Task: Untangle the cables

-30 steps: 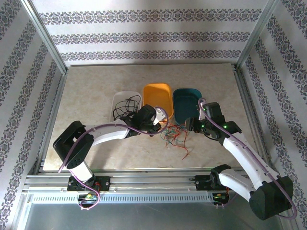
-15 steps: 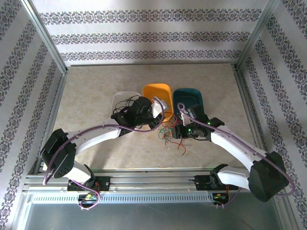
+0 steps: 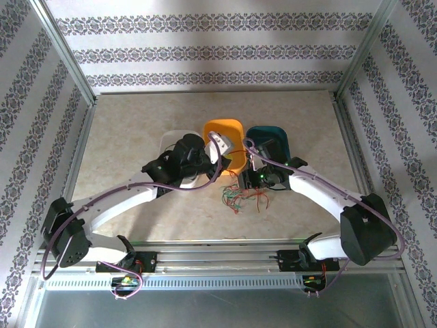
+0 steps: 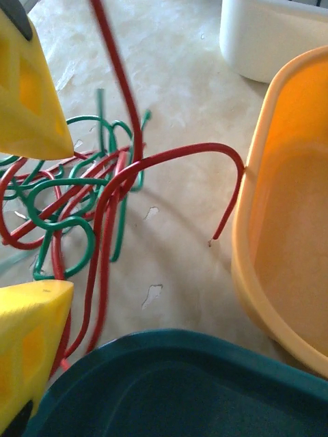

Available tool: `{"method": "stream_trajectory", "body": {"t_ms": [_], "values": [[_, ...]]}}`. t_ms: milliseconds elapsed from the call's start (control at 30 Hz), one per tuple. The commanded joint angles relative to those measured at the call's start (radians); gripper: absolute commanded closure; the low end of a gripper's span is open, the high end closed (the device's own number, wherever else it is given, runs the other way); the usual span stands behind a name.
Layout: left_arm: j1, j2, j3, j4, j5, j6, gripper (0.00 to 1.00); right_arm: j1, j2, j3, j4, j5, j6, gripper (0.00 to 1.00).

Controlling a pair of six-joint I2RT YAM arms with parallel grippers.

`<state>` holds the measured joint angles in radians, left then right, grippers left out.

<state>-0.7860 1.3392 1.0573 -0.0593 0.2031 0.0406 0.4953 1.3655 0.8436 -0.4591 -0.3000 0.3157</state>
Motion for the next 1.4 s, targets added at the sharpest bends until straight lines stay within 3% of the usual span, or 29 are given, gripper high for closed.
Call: {"method": "stream_trajectory", "body": {"t_ms": [0,267,533,733,967,1133,1233,1367], "values": [[-0.009,-0.062,0.042,0.054,-0.071,-0.01,1.0,0.008,-0.001,-0.02,-0.028,0.029,-0.02,0.5],[0.0,-0.114,0.13,0.143,-0.145,0.011,1.0,0.008,-0.024,-0.058,-0.047,0.062,-0.003,0.5],[0.022,-0.131,0.248,0.151,-0.058,0.022,1.0,0.008,-0.033,-0.055,-0.05,0.057,-0.008,0.5],[0.022,-0.149,0.272,0.174,-0.051,0.043,1.0,0.006,-0.167,-0.083,0.011,0.069,-0.007,0.5],[0.022,-0.131,0.374,0.149,0.038,0.056,1.0,0.027,-0.292,-0.091,0.134,-0.078,-0.026,0.48],[0.022,-0.12,0.393,0.167,0.065,0.039,1.0,0.066,-0.211,-0.032,0.189,-0.15,-0.039,0.47],[0.022,-0.117,0.395,0.191,0.053,0.026,1.0,0.08,-0.122,0.018,0.173,-0.117,-0.041,0.48],[0.022,-0.093,0.405,0.21,-0.058,0.03,1.0,0.073,-0.111,0.005,0.201,-0.006,0.002,0.48]]}}
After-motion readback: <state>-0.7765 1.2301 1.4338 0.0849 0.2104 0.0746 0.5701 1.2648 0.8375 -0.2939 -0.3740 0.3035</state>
